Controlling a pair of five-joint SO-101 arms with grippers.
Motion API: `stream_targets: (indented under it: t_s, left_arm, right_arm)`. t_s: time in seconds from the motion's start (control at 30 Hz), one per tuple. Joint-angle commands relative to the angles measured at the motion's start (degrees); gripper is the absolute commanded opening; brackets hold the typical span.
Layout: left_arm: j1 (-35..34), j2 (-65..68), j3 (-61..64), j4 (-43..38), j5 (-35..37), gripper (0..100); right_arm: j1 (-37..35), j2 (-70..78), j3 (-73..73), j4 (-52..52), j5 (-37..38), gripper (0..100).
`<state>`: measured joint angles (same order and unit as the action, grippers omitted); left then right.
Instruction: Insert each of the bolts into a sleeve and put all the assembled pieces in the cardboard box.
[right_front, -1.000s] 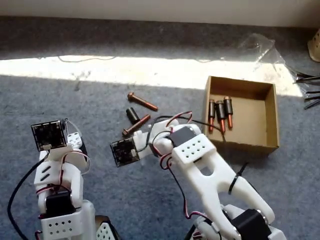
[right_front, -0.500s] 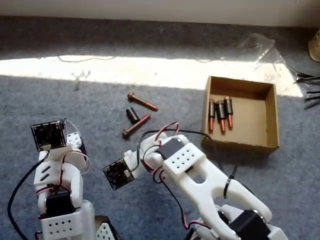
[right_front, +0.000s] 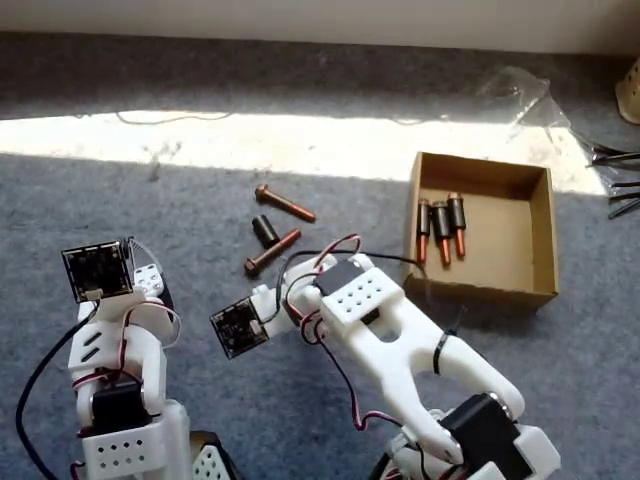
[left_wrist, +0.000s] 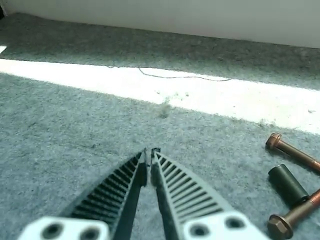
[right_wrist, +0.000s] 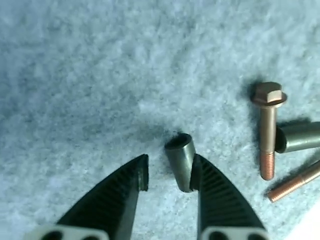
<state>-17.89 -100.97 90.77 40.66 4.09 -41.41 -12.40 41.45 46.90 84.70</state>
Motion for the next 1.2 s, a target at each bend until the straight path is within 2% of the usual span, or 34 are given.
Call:
stream_targets:
  t_s: [0.0, 0.4, 0.73, 1.17]
  left_arm:
    - [-0.31, -0.57, -0.31, -1.32, -0.26, 3]
    - [-0.22, -0.57, 0.04, -1.41, -0.26, 3]
    - [-0.22, -0.57, 0.13, -1.49, -0.26, 3]
    - [-0.22, -0.57, 0.22, -1.49, -0.26, 3]
  right_arm:
    - [0.75, 0.66, -4.18, -1.27, 0.70, 11.7]
    - [2.68, 11.47, -11.82, -1.19, 0.79, 11.6]
    - [6.02, 12.62, -12.88, -1.01, 0.88, 11.6]
    - [1.01, 12.62, -12.62, -1.19, 0.62, 11.6]
